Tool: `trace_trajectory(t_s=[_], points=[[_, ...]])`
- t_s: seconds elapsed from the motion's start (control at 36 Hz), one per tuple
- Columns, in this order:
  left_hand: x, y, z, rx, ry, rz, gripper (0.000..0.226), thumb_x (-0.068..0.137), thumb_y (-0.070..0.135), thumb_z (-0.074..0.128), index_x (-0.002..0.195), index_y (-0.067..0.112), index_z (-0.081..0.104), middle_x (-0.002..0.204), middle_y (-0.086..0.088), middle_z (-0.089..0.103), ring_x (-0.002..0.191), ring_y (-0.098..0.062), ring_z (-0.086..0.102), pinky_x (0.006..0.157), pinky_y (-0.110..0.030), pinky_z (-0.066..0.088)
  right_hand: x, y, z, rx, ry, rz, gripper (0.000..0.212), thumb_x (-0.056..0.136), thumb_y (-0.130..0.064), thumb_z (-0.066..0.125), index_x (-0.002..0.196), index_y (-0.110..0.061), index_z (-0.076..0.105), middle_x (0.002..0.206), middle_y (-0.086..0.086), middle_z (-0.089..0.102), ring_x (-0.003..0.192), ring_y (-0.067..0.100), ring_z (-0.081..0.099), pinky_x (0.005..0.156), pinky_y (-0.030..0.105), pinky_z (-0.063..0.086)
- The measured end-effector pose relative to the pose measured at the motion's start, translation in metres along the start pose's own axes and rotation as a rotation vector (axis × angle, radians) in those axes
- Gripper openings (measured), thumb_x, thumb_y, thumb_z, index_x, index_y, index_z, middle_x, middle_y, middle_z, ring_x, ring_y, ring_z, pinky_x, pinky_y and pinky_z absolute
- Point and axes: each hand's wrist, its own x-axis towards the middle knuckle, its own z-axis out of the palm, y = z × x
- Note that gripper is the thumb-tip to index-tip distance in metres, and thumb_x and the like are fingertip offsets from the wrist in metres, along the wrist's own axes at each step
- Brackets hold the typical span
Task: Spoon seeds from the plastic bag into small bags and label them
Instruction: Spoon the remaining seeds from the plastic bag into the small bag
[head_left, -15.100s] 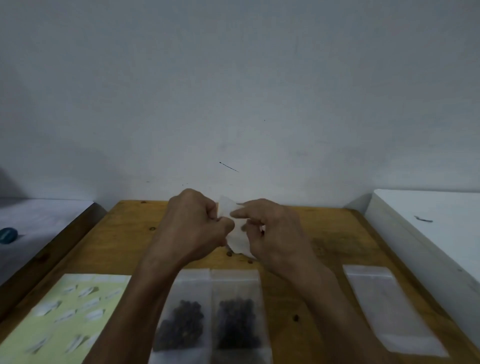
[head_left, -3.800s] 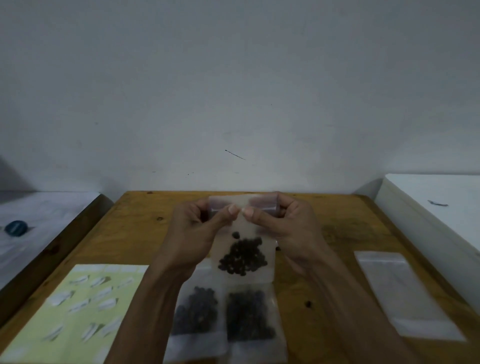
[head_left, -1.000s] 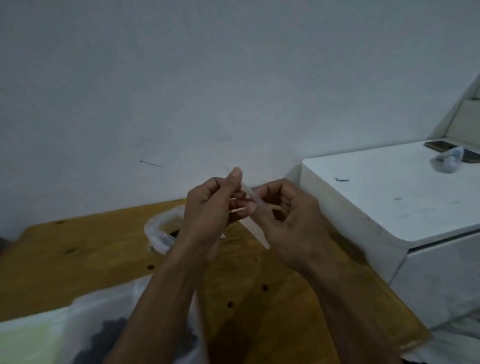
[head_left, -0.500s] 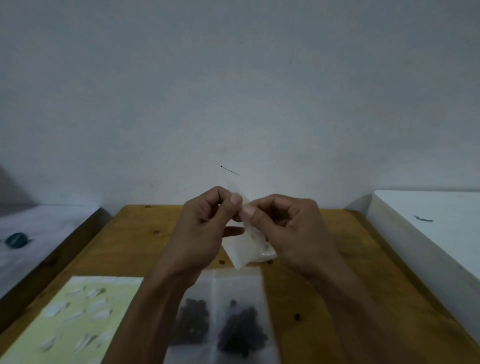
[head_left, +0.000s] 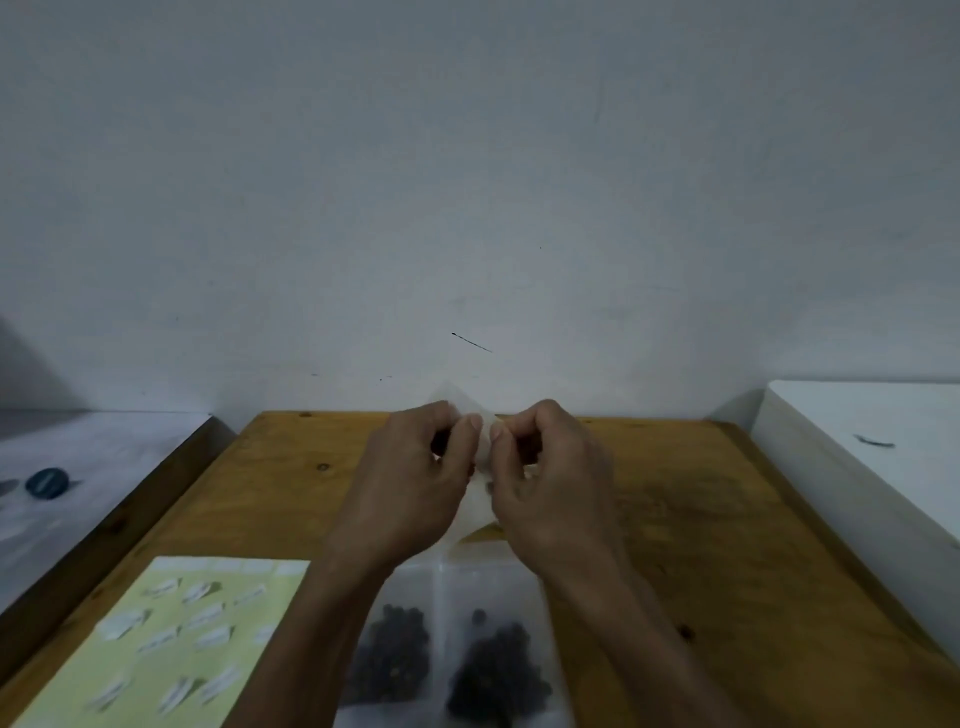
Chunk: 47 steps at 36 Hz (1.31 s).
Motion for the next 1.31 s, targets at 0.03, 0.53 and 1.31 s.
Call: trace_trajectory(t_s=[0.03,0.53,1.31], points=[[0.001,-0.001,0.000,0.036,0.005,0.000,0.034,0.098,0.034,0.050,0.072,0.017,0.064,0.069,-0.002,0.068,0.071,-0.024,0.069,0.068,-0.053,0.058,0.000,0.002,0.003,-0.026,0.010,0.017,0.015,0.096,-0.022,0.061,0.084,-0.017,0.056,0.079,-0.004,0.060,0.071,0.007,0.057,0.058,0.015,0.045],[0.026,0.000,-0.022,0.266,-0.179,-0.101,0.041,0.082,0.014,0.073,0.045,0.014,0.055,0.047,0.004,0.066,0.060,-0.013,0.073,0.070,-0.044,0.062,0.030,0.016,-0.011,-0.176,-0.368,0.050,0.038,0.089,-0.004,0.060,0.113,-0.031,0.075,0.118,-0.009,0.071,0.107,0.008,0.063,0.093,0.025,0.053],[0.042,-0.076,-0.011,0.314,-0.299,-0.031,0.096,0.045,0.055,0.093,0.128,0.031,0.051,0.109,0.018,0.057,0.095,-0.001,0.053,0.071,-0.017,0.043,0.023,0.101,-0.037,-0.365,-0.183,0.471,0.055,0.086,-0.053,0.068,0.129,-0.020,0.058,0.133,0.002,0.058,0.121,0.021,0.054,0.095,0.036,0.049]])
